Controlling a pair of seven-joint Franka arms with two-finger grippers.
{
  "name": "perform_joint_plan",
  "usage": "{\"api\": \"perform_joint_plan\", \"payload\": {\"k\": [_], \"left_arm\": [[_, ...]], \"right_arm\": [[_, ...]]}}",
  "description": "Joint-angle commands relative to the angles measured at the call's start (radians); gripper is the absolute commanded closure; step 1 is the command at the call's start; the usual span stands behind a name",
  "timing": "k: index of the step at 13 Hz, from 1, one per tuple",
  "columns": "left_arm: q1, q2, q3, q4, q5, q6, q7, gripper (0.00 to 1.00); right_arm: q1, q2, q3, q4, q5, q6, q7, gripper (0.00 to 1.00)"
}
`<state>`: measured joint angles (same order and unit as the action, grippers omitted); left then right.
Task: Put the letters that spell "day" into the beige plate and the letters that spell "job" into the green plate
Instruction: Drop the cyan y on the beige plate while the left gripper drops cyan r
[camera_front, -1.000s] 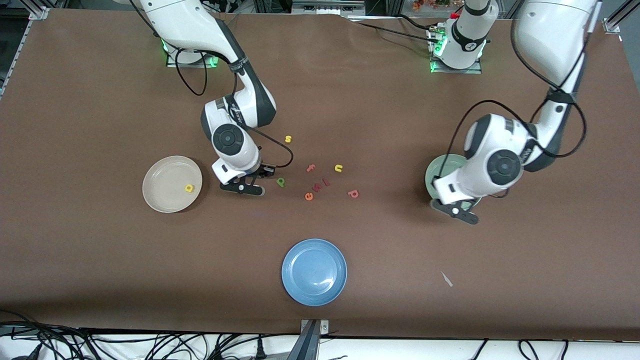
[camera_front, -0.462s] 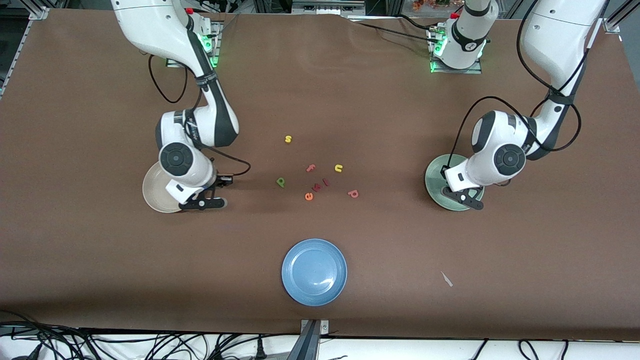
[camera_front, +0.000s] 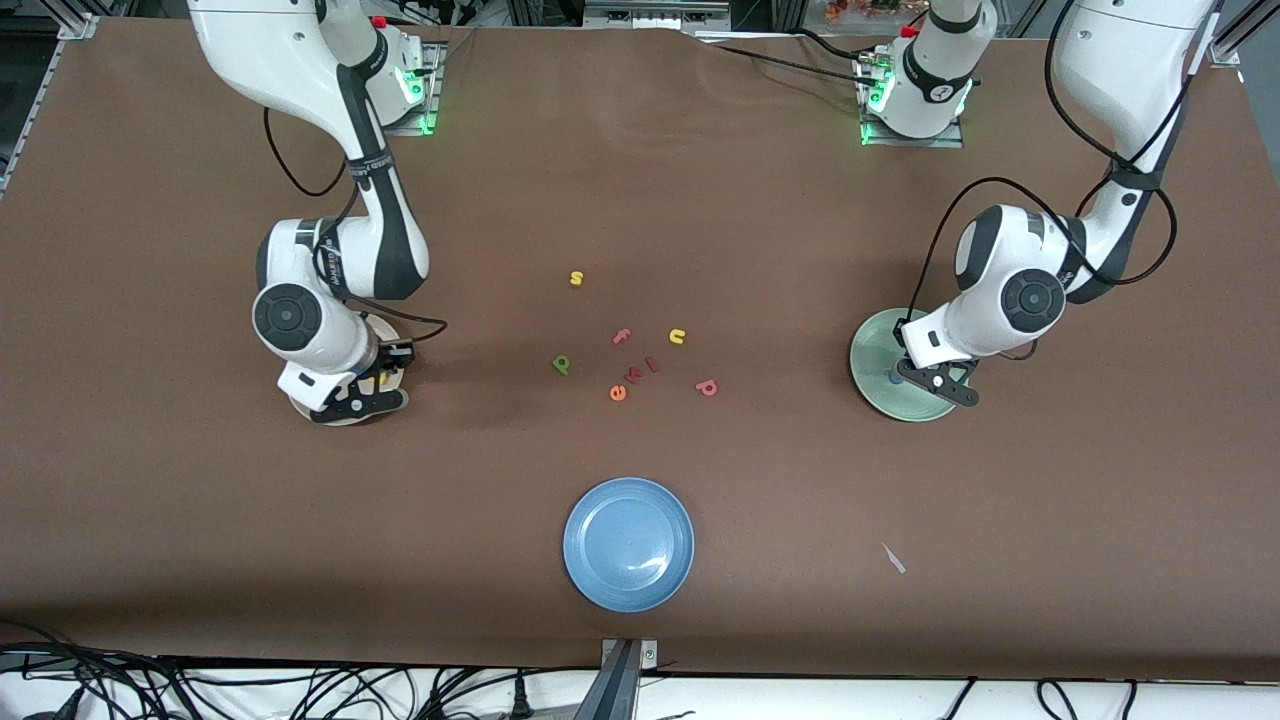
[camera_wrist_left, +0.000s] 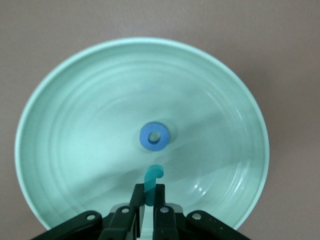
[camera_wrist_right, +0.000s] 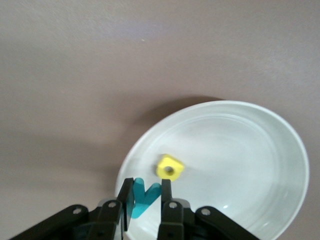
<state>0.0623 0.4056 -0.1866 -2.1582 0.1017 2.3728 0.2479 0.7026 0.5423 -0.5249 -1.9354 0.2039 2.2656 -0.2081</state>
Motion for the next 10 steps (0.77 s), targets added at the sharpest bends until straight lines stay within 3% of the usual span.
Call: {"api": "perform_joint_plan", "payload": {"k": [1, 2, 3, 4, 7, 10], "left_arm": [[0.034, -0.03, -0.014, -0.051, 0.03, 0.002, 0.014, 0.9], [0.04, -0.03, -0.016, -0.055, 0.03, 0.0, 0.014, 0.74], [0.041, -0.031, -0.016, -0.054, 0.03, 0.0, 0.011, 0.06], [0.044, -0.04, -0.016, -0.049, 0.03, -0.01, 0.014, 0.0], [0.042, -0.06, -0.019, -0.04, 0.03, -0.044, 0.004, 0.0], [0.037, -0.087, -0.019, -0.01, 0.03, -0.046, 0.016, 0.0]], "right_arm": [[-0.008, -0.021, -0.018, -0.057, 0.006, 0.067, -0.149, 0.81], [-0.027, -0.019, -0.017, -0.056, 0.008, 0.066, -0.177, 0.44], [-0.029, -0.021, -0.012, -0.05, 0.017, 0.052, -0.166, 0.0], [-0.022, -0.028, -0.007, -0.041, 0.017, 0.029, -0.149, 0.0], [-0.002, -0.024, 0.066, 0.038, 0.017, -0.066, 0.01, 0.0], [0.04, -0.018, 0.098, 0.096, 0.015, -0.064, 0.018, 0.0]]}}
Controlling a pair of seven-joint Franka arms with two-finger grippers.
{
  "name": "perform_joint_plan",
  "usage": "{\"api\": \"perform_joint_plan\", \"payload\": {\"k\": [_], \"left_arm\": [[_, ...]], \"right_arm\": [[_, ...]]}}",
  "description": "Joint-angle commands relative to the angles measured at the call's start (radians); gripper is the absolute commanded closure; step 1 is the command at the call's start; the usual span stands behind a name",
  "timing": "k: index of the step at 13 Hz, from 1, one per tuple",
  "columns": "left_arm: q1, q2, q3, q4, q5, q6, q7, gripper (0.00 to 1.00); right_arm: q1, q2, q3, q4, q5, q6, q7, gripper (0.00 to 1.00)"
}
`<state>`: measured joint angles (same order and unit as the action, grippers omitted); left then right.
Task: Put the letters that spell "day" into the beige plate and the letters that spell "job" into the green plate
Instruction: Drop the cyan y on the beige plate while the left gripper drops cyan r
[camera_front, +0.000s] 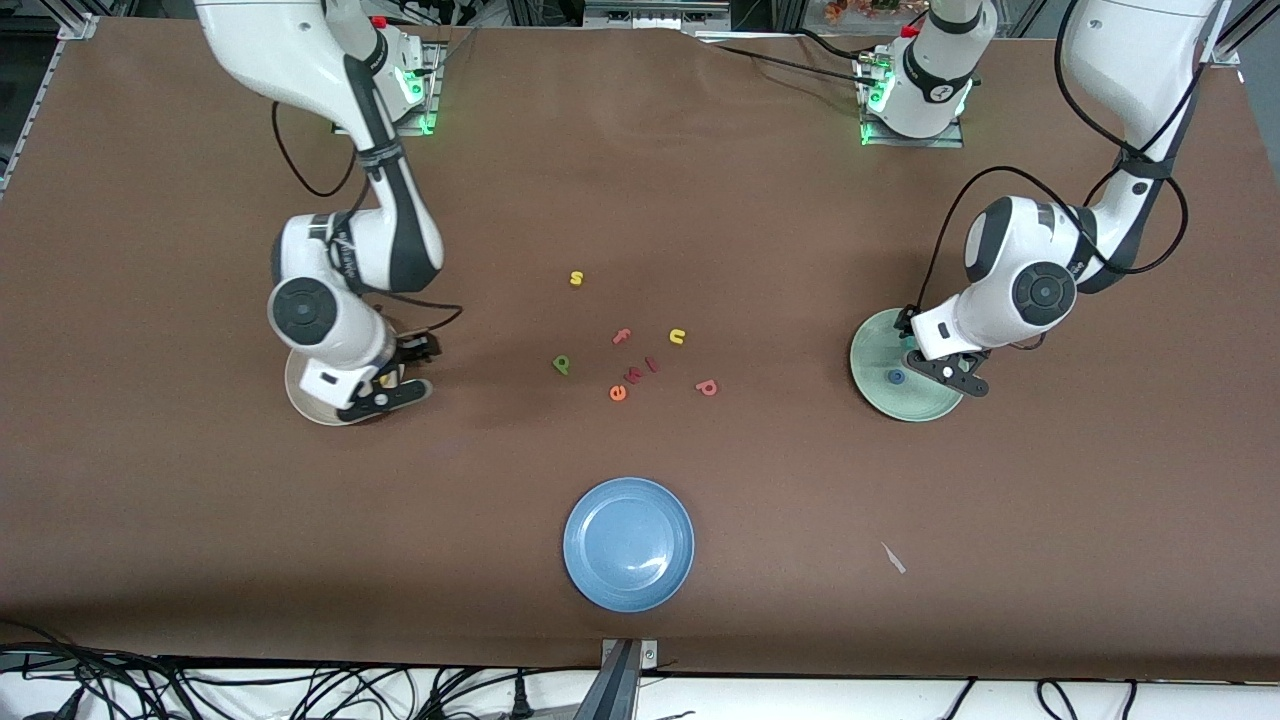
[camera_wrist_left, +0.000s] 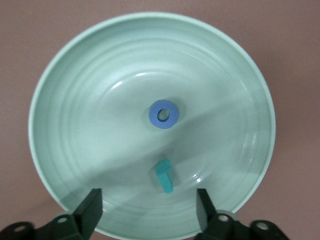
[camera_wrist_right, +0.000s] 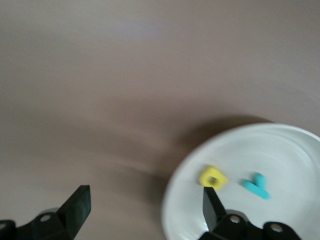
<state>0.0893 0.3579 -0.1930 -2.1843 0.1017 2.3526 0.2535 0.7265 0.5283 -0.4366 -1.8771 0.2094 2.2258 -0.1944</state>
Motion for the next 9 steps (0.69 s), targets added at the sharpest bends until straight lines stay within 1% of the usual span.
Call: {"api": "perform_joint_plan", "payload": {"k": [1, 2, 3, 5, 6, 7, 9], "left_arm": [[0.007, -0.046, -0.014, 0.03, 0.032, -0.036, 0.013, 0.0], [0.006, -0.05, -0.016, 0.063, 0.032, -0.068, 0.015, 0.0], [-0.002, -0.048, -0.016, 0.116, 0.033, -0.152, 0.013, 0.0], [-0.043, -0.031, -0.014, 0.269, 0.03, -0.351, 0.004, 0.0], [-0.046, -0.027, -0.016, 0.314, 0.018, -0.407, 0.001, 0.0], [-0.072, -0.027, -0.017, 0.34, 0.016, -0.417, -0.002, 0.0], [-0.114, -0.027, -0.019, 0.374, -0.013, -0.42, -0.099, 0.0]], "right_arm": [[0.017, 0.001, 0.03, 0.059, 0.005, -0.02, -0.003, 0.0], [0.022, 0.019, 0.05, 0.079, 0.002, -0.008, -0.003, 0.0], [0.031, 0.036, 0.073, 0.09, 0.002, 0.021, -0.005, 0.0], [0.065, 0.061, 0.079, 0.093, -0.004, 0.096, -0.008, 0.0], [0.095, 0.087, 0.079, 0.095, -0.005, 0.157, -0.004, 0.0], [0.129, 0.111, 0.079, 0.098, 0.008, 0.21, 0.01, 0.0], [0.148, 0.16, 0.085, 0.136, 0.016, 0.227, 0.035, 0.0]]}}
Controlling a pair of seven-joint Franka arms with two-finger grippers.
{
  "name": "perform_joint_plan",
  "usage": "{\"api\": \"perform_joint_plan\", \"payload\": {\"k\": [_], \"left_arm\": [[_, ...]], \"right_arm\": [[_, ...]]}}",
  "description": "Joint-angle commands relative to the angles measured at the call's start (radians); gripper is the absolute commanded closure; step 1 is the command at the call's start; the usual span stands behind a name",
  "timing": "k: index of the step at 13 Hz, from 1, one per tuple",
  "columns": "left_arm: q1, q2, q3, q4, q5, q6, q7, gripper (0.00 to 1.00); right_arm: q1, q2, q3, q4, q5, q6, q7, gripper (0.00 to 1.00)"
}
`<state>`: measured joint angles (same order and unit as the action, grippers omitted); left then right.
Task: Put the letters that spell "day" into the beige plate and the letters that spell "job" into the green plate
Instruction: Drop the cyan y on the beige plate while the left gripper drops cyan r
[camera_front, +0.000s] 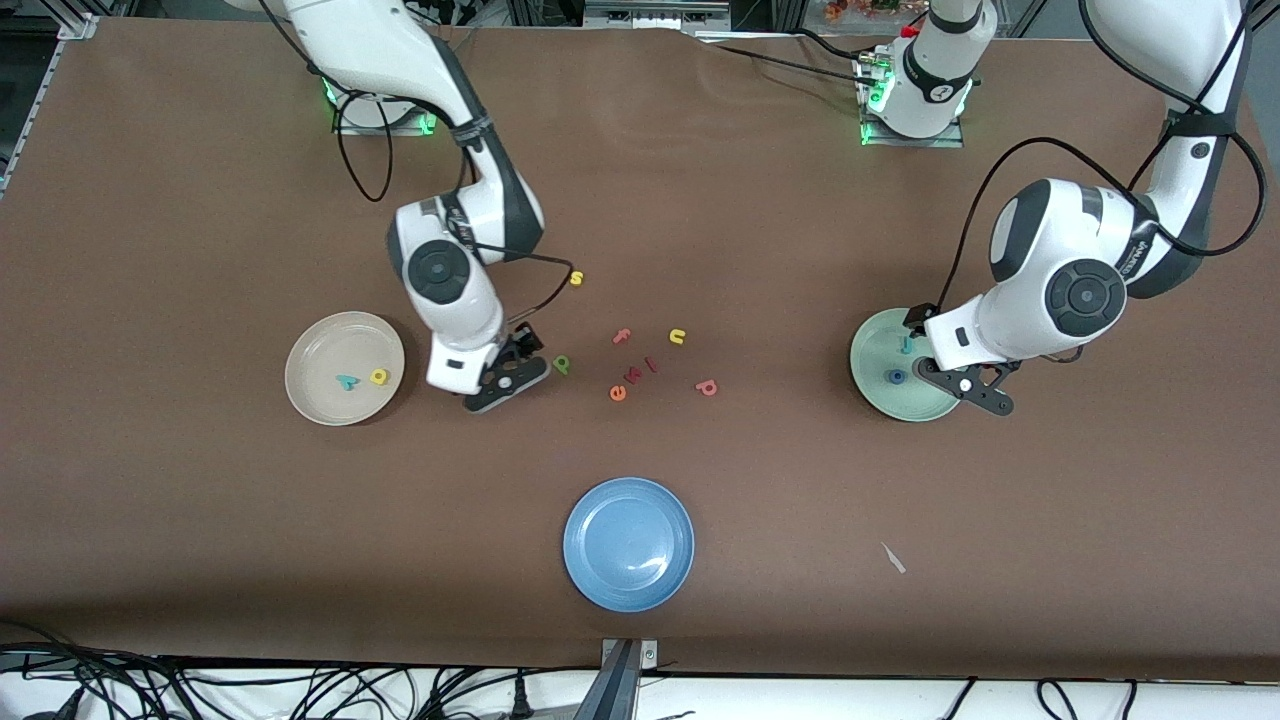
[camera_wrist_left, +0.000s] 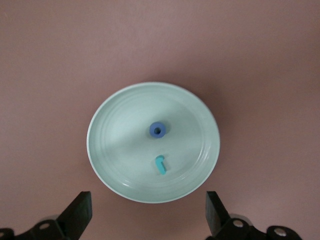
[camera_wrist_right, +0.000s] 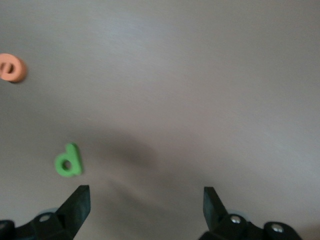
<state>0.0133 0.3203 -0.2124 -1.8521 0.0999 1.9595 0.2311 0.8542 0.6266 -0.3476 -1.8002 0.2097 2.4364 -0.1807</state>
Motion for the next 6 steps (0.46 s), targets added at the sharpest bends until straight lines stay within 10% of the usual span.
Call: {"api": "perform_joint_plan", "payload": {"k": [1, 6], "left_arm": [[-0.064, 0.011, -0.002, 0.05, -0.029, -0.027, -0.148, 0.0], [-0.2, 0.109, -0.002, 0.122, -0.1, 0.047, -0.424, 0.0]], "right_arm": [[0.019, 0.076, 0.01, 0.076, 0.022, 0.019, 0.033, 0.0], [0.019, 0.084, 0.051, 0.104, 0.02, 0.032, 0.073, 0.0]]}}
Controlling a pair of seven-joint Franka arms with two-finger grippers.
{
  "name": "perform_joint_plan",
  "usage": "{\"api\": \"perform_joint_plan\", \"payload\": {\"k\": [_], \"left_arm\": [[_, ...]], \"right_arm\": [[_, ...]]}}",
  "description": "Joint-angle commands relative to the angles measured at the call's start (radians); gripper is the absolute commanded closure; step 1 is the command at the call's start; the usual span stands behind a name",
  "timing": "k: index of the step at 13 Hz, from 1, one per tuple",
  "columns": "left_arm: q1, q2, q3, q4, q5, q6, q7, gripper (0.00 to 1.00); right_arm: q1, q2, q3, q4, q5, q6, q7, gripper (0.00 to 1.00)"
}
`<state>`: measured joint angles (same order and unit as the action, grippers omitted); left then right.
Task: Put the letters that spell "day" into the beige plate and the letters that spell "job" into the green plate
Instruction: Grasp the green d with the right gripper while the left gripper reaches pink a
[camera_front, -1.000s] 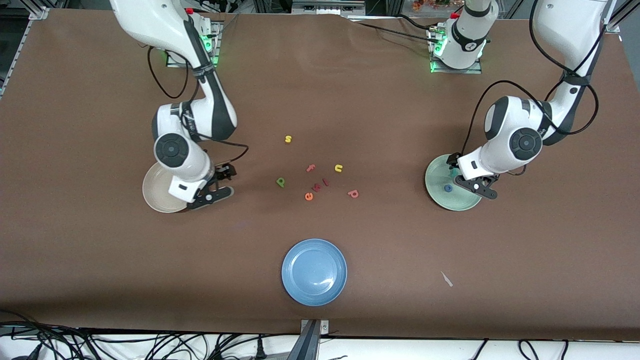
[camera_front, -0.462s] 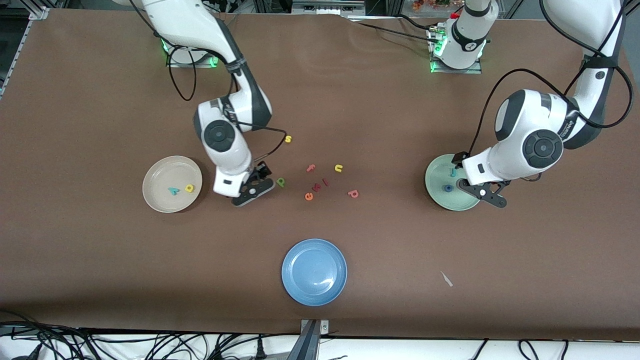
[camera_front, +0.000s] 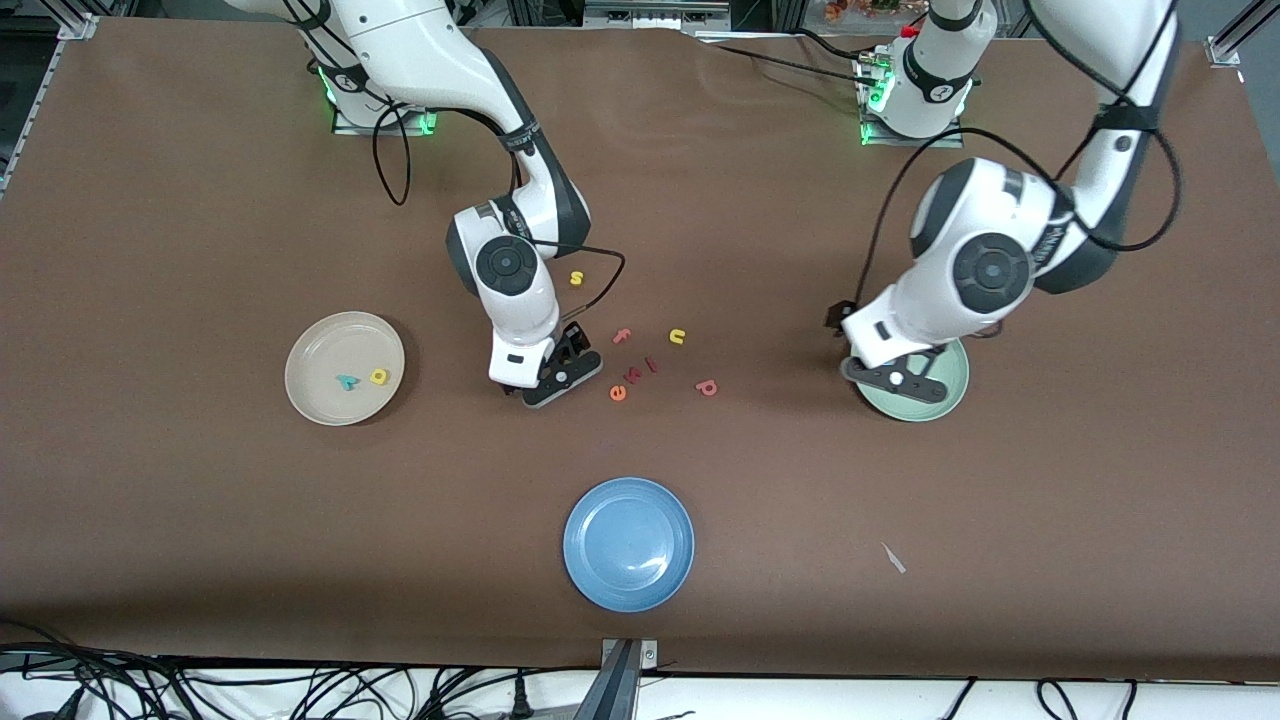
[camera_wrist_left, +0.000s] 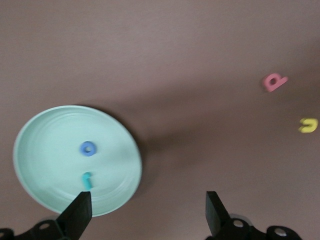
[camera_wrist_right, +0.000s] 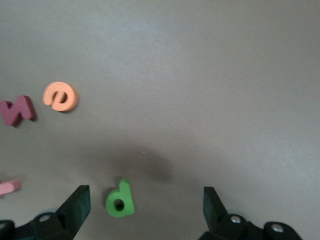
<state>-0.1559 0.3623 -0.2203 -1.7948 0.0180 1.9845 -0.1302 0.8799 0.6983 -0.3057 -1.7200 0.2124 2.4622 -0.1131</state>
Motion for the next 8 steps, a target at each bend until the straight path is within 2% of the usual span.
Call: {"api": "perform_joint_plan", "payload": {"k": [1, 4, 5, 8], "left_arm": [[-0.054, 0.082, 0.006, 0.063, -0.021, 0.08, -0.093, 0.0], [-0.12, 0.188, 0.007, 0.064, -0.026, 0.278, -0.244, 0.0], [-0.151, 0.22, 0.007, 0.072, -0.017, 0.325, -0.288, 0.0], [-0.211, 0.273, 0.013, 0.077, 0.014, 0.364, -0.35, 0.04]], "right_arm": [[-0.007, 0.013, 0.011, 0.023, 0.018, 0.007, 0.004, 0.0], [-0.007, 0.021, 0.025, 0.007, 0.018, 0.026, -0.003, 0.01], [-0.006, 0.026, 0.027, 0.001, 0.018, 0.026, 0.001, 0.05], [-0.007, 0.026, 0.027, -0.007, 0.019, 0.021, 0.006, 0.09]]}}
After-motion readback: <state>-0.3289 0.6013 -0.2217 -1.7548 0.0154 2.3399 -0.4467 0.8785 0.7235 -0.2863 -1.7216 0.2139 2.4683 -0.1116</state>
